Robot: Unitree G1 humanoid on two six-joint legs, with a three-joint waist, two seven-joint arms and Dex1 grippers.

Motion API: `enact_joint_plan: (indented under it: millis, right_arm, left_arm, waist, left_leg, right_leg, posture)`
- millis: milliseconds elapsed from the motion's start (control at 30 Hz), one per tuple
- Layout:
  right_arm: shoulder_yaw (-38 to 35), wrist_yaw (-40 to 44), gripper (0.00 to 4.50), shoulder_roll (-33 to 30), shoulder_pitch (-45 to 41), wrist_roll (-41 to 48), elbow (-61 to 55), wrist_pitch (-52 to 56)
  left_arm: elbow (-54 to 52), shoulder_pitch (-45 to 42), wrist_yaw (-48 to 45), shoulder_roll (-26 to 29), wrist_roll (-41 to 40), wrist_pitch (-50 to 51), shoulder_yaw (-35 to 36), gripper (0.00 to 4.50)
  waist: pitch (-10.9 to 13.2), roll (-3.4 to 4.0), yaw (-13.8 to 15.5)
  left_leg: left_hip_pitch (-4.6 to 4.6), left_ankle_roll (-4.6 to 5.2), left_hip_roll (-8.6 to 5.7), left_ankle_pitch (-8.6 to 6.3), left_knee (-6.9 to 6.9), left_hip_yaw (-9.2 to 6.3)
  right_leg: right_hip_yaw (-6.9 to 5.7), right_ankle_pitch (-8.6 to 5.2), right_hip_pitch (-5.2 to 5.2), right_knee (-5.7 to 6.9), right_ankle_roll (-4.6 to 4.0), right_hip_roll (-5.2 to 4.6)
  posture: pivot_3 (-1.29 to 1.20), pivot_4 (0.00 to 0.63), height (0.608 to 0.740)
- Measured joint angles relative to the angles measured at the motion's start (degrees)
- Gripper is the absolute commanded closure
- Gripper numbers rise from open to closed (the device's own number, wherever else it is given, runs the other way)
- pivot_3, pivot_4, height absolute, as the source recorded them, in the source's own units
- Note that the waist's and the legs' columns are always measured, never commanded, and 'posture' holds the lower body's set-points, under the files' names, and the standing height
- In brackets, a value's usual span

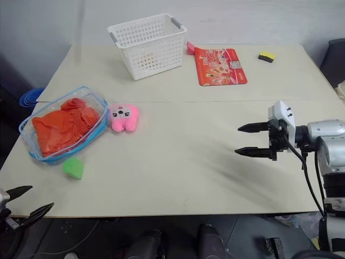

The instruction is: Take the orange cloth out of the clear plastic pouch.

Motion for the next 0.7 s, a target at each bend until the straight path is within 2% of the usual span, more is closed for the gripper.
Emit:
enact_joint_plan:
  millis: [700]
  right_arm:
    - [0.00, -1.85, 0.01, 0.62, -0.31, -0.14, 0.26, -1.08]
  left_arm:
    - [-4.85, -1.40, 2.52, -1.83, -1.41, 5.54, 0.05, 0.05]
  waist:
    - [0.00, 0.00, 0.00]
  left_leg:
    - [0.01, 0.00, 0.00, 0.01, 0.01, 0.01]
  right_leg:
    - [0.01, 0.00, 0.00, 0.03, 0.01, 0.01]
  posture:
    - [0.00, 0.150, 0.740]
